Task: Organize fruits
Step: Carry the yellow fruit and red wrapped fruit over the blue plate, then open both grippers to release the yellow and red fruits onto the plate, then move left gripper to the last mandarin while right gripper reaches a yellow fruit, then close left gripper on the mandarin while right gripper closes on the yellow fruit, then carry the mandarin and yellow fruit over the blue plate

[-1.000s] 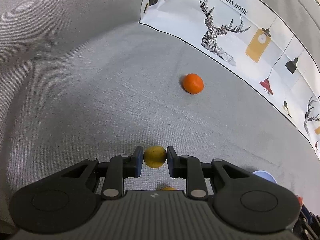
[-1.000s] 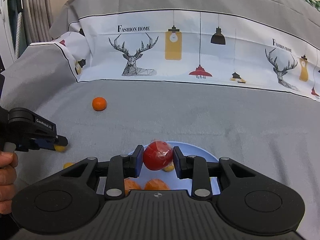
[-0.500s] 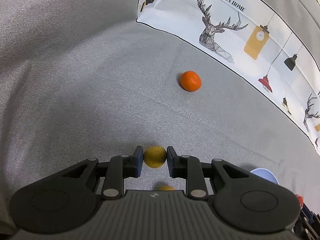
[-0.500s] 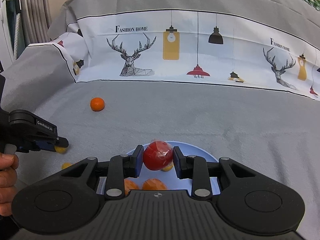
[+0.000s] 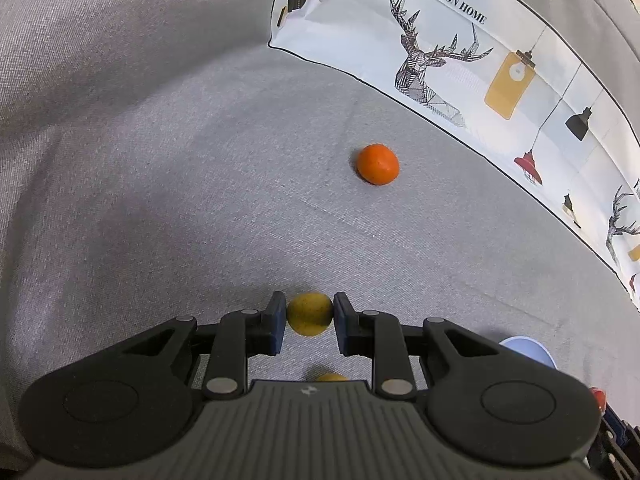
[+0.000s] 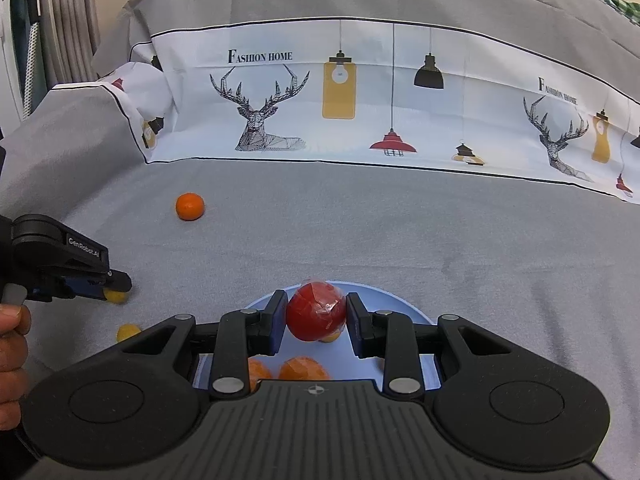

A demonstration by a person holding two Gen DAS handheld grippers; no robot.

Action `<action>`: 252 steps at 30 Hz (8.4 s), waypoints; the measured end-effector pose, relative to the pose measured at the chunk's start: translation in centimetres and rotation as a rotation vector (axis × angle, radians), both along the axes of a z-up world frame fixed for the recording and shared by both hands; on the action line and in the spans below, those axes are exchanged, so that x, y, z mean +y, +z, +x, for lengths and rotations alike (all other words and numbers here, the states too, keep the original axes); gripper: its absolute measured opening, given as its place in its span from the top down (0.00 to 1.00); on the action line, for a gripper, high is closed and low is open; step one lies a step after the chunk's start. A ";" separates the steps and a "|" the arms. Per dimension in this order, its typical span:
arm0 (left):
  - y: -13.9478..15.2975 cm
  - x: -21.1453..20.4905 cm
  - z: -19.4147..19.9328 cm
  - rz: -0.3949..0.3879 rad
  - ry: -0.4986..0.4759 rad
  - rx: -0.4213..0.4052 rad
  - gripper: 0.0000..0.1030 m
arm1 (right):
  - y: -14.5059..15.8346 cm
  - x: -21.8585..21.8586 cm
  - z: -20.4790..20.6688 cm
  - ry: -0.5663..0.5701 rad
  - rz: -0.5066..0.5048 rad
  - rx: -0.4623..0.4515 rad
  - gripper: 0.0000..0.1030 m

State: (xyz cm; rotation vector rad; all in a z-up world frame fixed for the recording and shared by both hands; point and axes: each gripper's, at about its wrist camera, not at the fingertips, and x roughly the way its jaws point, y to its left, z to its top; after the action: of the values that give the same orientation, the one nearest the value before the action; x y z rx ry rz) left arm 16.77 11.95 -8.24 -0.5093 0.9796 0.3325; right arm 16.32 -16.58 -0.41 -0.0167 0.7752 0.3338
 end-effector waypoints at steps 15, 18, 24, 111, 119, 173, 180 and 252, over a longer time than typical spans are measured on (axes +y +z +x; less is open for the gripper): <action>-0.1 -1.3 0.3 -0.052 -0.104 -0.035 0.73 | -0.8 -2.2 1.1 -0.139 -0.030 0.040 0.68; 0.4 -2.9 0.6 -0.094 -0.215 -0.082 0.73 | -1.1 -3.1 1.4 -0.185 -0.010 0.066 0.68; 1.4 -8.4 0.4 -0.115 -0.543 -0.159 0.73 | -1.2 -3.6 1.5 -0.224 -0.013 0.071 0.68; 4.1 5.4 3.6 0.169 -0.160 -0.211 0.83 | -4.5 16.1 -1.2 0.456 -0.071 0.096 0.49; 3.2 4.8 4.4 0.184 -0.192 -0.196 0.82 | -5.7 17.7 -1.0 0.489 -0.136 0.100 0.74; -1.9 -0.9 12.6 0.357 -0.400 -0.175 0.61 | -4.9 15.4 2.2 0.317 -0.129 0.135 0.74; 0.4 -0.6 9.9 0.367 -0.384 -0.189 0.61 | -2.4 13.8 1.1 0.270 -0.087 0.056 0.74; 3.2 -12.2 -0.7 0.137 -0.682 -0.272 0.61 | -0.1 -4.0 -1.0 -0.163 -0.005 0.027 0.74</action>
State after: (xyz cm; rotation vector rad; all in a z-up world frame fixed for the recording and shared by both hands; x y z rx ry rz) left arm 16.07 -0.23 -5.01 -0.0713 0.8030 -0.2755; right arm 15.36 -20.59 -0.49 0.0458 0.7992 0.1774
